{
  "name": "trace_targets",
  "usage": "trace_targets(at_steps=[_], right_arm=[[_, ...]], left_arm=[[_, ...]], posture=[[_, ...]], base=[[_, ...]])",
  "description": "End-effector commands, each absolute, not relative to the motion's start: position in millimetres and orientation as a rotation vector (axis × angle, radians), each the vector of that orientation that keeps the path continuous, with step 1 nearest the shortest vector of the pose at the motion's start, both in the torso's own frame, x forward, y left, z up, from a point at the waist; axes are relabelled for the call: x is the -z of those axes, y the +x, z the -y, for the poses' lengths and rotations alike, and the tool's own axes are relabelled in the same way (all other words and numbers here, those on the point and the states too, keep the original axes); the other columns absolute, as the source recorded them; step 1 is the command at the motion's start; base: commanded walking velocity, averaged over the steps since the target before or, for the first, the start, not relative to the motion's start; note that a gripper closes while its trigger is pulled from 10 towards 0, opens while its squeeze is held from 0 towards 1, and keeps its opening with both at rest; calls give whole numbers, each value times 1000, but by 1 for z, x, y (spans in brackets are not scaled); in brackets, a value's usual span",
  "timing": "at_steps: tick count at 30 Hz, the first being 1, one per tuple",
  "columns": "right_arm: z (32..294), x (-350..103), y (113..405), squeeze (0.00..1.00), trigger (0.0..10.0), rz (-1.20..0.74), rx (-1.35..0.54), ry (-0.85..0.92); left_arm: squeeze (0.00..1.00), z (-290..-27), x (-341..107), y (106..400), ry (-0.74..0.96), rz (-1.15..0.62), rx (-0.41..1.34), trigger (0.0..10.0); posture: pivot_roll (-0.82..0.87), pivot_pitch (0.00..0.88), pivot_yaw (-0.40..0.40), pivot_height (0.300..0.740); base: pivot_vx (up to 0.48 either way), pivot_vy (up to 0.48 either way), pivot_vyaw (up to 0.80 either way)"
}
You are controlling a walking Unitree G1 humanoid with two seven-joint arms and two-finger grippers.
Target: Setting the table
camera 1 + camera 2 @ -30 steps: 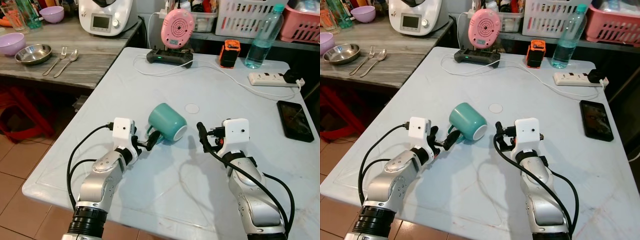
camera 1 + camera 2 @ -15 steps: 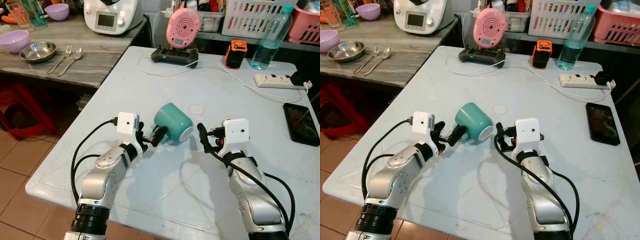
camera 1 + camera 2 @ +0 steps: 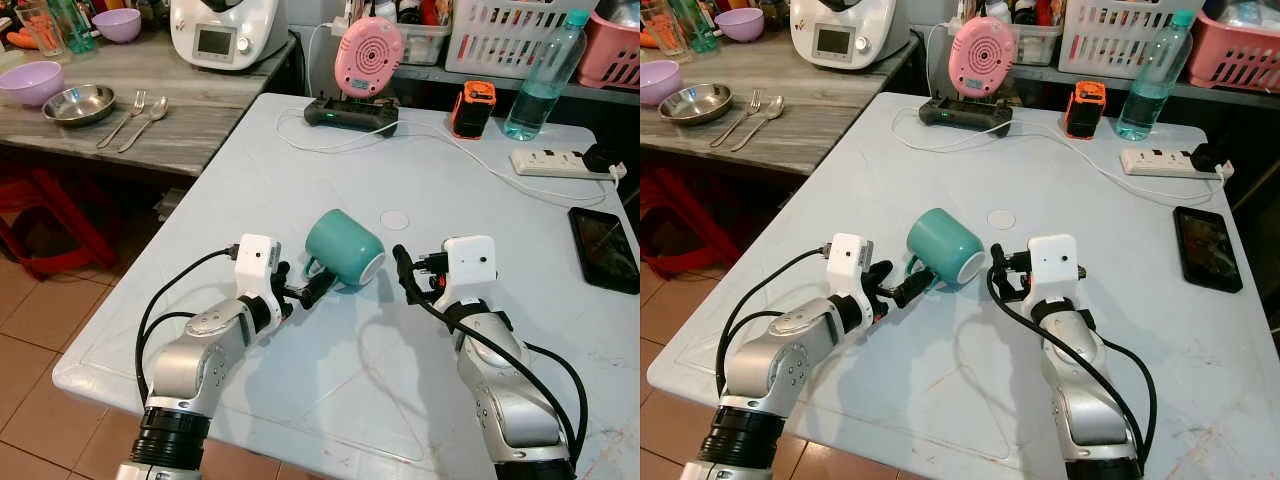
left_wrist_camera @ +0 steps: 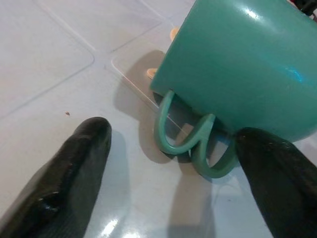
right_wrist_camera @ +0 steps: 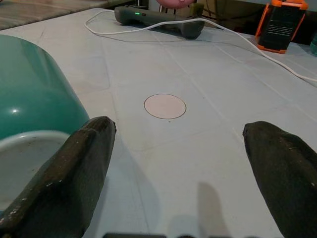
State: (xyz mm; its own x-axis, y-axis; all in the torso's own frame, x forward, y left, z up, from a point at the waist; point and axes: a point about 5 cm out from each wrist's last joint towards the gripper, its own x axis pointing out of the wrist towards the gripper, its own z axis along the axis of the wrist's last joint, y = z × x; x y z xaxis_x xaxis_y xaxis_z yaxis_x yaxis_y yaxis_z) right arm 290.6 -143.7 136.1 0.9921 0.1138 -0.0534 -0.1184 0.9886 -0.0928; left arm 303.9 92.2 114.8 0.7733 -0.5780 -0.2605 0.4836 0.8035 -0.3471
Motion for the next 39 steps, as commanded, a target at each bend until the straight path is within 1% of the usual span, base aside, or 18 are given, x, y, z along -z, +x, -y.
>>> trace_targets(at_steps=[1,5,9,13,21,23,24,27,29,35,38,39], right_arm=[[143,-134,291,0,10000,-58,-125,-87],[142,-134,292,0,10000,-60,-125,-89],[142,-134,292,0,10000,-61,-125,-89],[142,-134,293,0,10000,-58,-123,-89],[141,-134,293,0,10000,-59,-121,-90],[141,-134,293,0,10000,-57,-119,-92],[141,-134,293,0,10000,-57,-119,-92],[141,-134,293,0,10000,-56,-119,-94],[142,-134,293,0,10000,-55,-120,-95],[142,-134,294,0,10000,-54,-124,-96],[141,-133,293,0,10000,-56,-126,-96],[141,-133,292,0,10000,-57,-128,-97]], left_arm=[[0,-86,-104,296,-312,-446,603,0],[0,-85,-106,296,-362,-454,593,0],[0,-83,-107,296,-378,-463,592,0],[0,-81,-113,298,-364,-405,577,0],[0,-76,-117,296,-337,-367,567,0],[0,-76,-124,298,-295,-288,551,0],[0,-76,-124,298,-295,-288,551,0],[0,-73,-132,297,-225,-187,561,0],[0,-70,-138,296,-218,-137,573,0],[0,-67,-145,296,-215,-80,595,0],[0,-66,-150,295,-161,0,620,0],[0,-66,-149,294,-85,37,641,10000]], posture=[[-68,98,28,740],[-67,99,29,740],[-66,97,30,740],[-66,96,32,740],[-66,95,31,740],[-66,95,31,740],[-66,95,31,740],[-66,95,31,740],[-65,90,28,740],[-65,90,28,740],[-65,90,28,740],[-65,90,28,740]], base=[[0,0,0],[0,0,0],[0,0,0],[0,0,0],[0,0,0],[0,0,0],[0,0,0],[0,0,0],[0,0,0],[0,0,0],[0,0,0],[0,0,0]])
